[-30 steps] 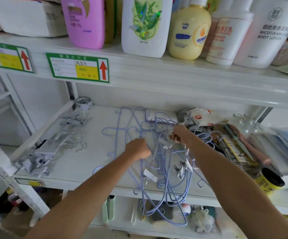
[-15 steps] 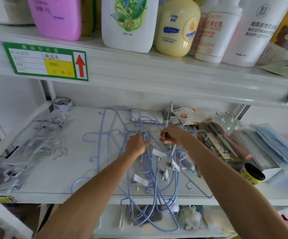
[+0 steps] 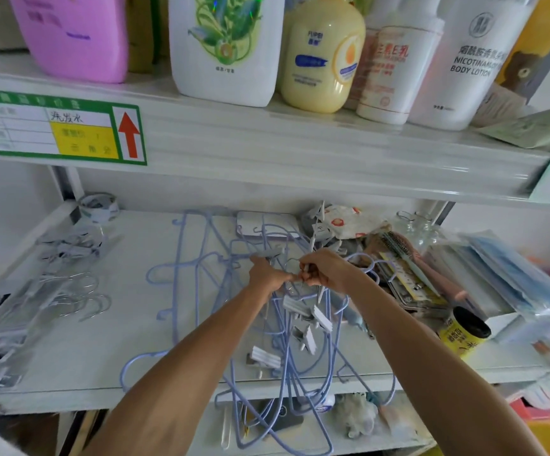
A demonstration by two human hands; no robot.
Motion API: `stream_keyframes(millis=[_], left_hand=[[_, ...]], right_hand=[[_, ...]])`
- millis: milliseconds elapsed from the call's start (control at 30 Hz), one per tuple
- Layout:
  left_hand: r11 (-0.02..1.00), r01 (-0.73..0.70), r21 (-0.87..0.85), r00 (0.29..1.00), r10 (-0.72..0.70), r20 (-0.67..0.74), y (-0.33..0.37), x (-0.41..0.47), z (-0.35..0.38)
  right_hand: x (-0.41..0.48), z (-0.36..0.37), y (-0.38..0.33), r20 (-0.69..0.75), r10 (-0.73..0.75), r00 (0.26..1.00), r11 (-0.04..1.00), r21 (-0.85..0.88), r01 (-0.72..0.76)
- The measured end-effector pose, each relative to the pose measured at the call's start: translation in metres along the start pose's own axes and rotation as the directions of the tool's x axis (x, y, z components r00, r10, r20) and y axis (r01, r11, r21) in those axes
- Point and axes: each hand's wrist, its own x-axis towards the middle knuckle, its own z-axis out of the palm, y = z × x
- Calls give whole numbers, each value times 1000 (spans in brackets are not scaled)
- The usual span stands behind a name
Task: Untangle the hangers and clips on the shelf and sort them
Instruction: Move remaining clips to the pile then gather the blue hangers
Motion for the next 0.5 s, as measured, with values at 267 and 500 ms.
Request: stream_keyframes(millis=[267,500], left_hand=[[990,10,-141,999,-15,-35,-4,6,4],[899,90,-428,990,-128,-63,-11,15,4]], right_hand=[[13,16,2,-176,26,984,994,107,-7],[33,25,-1,-275,25,961,993,114,7]])
